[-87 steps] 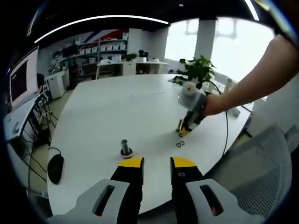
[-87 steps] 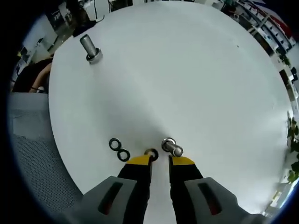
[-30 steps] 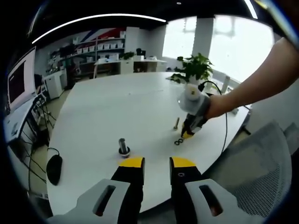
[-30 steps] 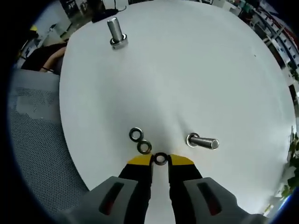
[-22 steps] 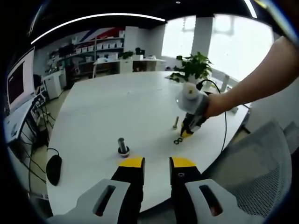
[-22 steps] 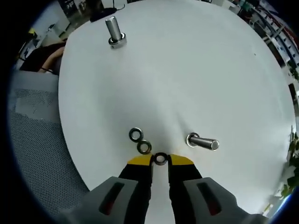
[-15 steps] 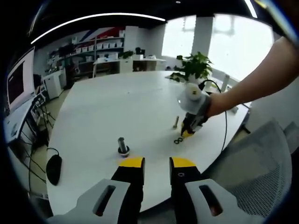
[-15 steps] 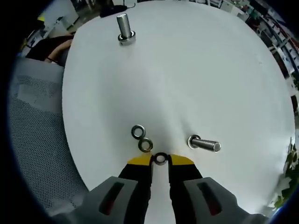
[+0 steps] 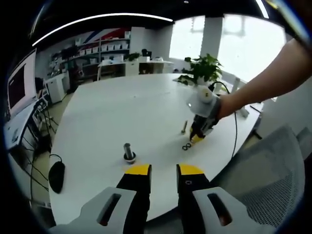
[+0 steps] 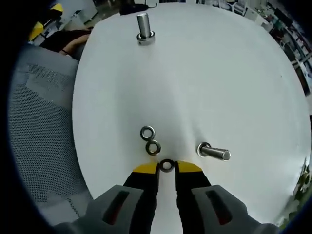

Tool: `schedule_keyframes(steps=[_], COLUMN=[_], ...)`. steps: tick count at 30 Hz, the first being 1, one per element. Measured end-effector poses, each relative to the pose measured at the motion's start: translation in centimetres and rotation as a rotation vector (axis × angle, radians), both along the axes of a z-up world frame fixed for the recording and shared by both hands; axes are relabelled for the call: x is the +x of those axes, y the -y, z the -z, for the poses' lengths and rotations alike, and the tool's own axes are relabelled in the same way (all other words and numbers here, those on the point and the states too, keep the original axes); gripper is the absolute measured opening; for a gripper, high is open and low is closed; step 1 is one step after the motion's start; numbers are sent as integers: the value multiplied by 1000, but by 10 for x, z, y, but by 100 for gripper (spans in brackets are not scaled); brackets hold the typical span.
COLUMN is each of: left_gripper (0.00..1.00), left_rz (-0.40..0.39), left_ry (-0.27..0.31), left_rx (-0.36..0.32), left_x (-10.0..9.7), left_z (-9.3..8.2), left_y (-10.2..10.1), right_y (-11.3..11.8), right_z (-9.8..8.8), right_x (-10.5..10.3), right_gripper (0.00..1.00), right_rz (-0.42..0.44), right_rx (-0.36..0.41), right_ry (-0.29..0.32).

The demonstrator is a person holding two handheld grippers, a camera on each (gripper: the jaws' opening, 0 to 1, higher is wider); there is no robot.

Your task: Place the washer onto the threaded stud by aligning its center hole with the stud, sliding it down to the base, and recovering from edge contact or off-axis alignment until the washer reaches the visible bottom stop.

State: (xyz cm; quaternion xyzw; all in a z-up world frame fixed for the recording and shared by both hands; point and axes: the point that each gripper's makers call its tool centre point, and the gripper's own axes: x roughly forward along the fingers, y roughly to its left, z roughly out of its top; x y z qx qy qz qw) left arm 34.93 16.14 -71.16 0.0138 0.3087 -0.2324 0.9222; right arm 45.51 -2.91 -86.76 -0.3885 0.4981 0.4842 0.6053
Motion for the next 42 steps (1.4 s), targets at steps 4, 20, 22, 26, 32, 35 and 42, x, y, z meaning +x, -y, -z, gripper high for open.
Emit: schedule_keyframes(steps=[4, 20, 22, 26, 32, 35, 42], left_gripper=[18, 18, 18, 18, 17, 17, 17], left_rz=[-2, -1, -1, 2, 1, 3, 9], left_ry=[-3, -8, -7, -7, -8, -7, -13], left_rx=[-1, 7, 7, 12, 13, 15, 19], left_x=[0, 0, 0, 0, 0, -1, -1], left_z=[0, 2, 1, 2, 2, 2, 3], left_y=[-1, -1, -1, 0, -1, 0, 0], right_y=[3, 4, 5, 9, 11, 11, 10], right_z=[0, 1, 0, 1, 0, 1, 2], right_x=[-2, -1, -1, -1, -4, -3, 0], right_gripper=[15, 15, 16, 17, 19, 19, 15], right_rz=[-95, -34, -25, -21, -14, -14, 11], right_rx=[-40, -15, -10, -11, -8, -11, -52], right_ry=[2, 26, 23, 23, 13, 18, 22])
